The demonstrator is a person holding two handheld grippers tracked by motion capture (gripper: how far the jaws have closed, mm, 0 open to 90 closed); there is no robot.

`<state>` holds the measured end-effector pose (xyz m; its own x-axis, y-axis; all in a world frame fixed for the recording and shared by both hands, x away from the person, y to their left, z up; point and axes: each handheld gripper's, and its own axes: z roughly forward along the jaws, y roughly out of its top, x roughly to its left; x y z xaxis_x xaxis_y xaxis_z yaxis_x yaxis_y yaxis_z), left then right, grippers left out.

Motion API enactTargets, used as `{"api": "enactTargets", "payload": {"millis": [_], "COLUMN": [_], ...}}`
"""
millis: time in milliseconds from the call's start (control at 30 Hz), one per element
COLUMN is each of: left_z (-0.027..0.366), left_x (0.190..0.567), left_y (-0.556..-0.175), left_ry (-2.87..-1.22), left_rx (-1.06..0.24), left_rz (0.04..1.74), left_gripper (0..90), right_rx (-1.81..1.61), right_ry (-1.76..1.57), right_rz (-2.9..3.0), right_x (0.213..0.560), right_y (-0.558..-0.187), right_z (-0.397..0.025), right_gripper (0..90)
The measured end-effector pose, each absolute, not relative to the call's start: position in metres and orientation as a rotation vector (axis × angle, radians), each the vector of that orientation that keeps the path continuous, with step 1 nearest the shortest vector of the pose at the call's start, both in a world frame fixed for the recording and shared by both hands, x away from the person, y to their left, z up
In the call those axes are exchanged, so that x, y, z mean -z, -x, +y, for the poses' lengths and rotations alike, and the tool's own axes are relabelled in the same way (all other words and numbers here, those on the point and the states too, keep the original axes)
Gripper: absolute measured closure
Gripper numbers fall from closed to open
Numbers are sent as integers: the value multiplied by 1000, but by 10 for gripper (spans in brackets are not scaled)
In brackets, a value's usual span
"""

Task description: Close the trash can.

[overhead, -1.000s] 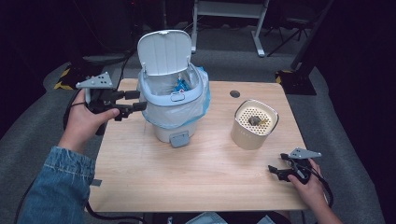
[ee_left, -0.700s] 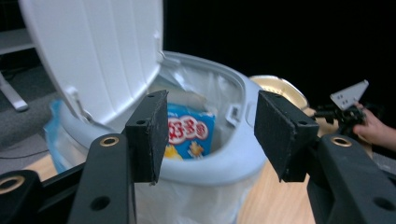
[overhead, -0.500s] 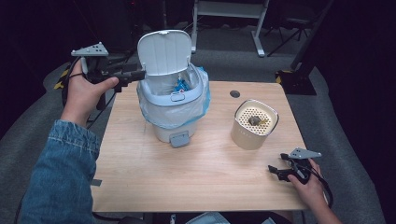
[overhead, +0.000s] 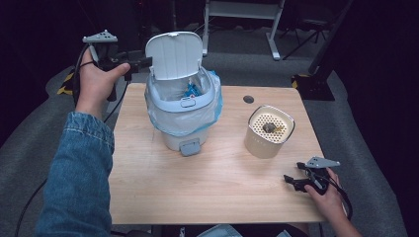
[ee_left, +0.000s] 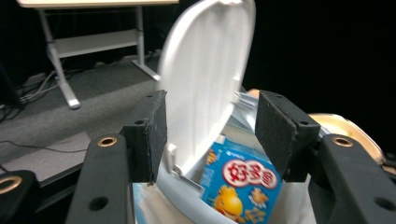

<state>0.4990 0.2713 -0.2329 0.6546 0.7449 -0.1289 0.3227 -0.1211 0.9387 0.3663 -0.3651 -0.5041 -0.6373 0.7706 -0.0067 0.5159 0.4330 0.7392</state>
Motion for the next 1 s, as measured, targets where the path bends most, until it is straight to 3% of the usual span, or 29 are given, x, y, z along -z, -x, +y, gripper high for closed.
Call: {"api": "enactTargets", "payload": {"millis": [367,600,1000], "left_z": [270,259,248], "left_x": [235,234,223], "left_y": [-513,-522,-503], "left_ry": [-1758,-1751,-1869], "left_rx": [-503,-444,-451], "left_rz": [953,884,824], "left_gripper": [436,481,449], "right_rx": [-1033,-1035,-1034], "right_ry": [-1101,-1104,-1103], "right_rz": [2347,2345,2346], "right_x": [504,504,504], "right_y": [-366,-366,-366], "right_z": [-365,-365,-365], "right_gripper": [173,173,173]}}
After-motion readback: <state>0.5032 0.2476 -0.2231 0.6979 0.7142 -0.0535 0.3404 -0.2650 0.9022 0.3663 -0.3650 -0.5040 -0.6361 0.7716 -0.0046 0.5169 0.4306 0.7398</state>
